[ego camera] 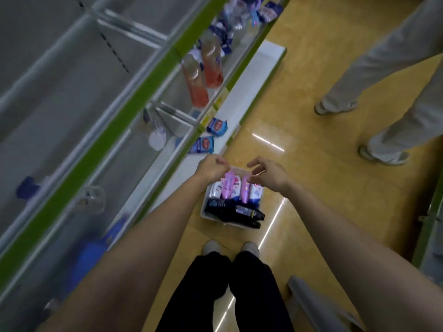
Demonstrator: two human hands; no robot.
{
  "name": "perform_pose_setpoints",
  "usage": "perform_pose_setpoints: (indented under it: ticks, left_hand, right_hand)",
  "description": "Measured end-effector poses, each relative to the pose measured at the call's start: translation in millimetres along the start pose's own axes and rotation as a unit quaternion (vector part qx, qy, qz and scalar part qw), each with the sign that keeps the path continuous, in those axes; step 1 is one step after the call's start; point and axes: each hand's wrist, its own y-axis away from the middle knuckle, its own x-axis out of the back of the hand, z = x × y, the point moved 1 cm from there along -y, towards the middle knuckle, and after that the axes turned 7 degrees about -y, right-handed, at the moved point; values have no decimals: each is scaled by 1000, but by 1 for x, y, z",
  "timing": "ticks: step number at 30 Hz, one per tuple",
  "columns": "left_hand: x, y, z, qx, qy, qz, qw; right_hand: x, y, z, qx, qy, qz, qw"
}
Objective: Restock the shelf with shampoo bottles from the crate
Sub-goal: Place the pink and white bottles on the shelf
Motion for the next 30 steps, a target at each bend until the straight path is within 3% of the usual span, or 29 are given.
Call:
perform_pose_setpoints:
  ticks: [6,20,24,30]
  left_hand:
    - [-61,-58,-84,47,-22,-14,999]
    - [-170,-249,-207,47,-57,-23,997]
    - [-192,-294,-236,26,-121,-8,992]
    - [-202,-346,-266,-13,-262,76,962]
  right_hand:
    - [-40,-59,79,-19,16,-9,1000]
    - [-112,-250,237,-26,61,-41,997]
    - [-134,-298,264,-13,68,-42,997]
    - [-169,-358,288,50,148,-46,987]
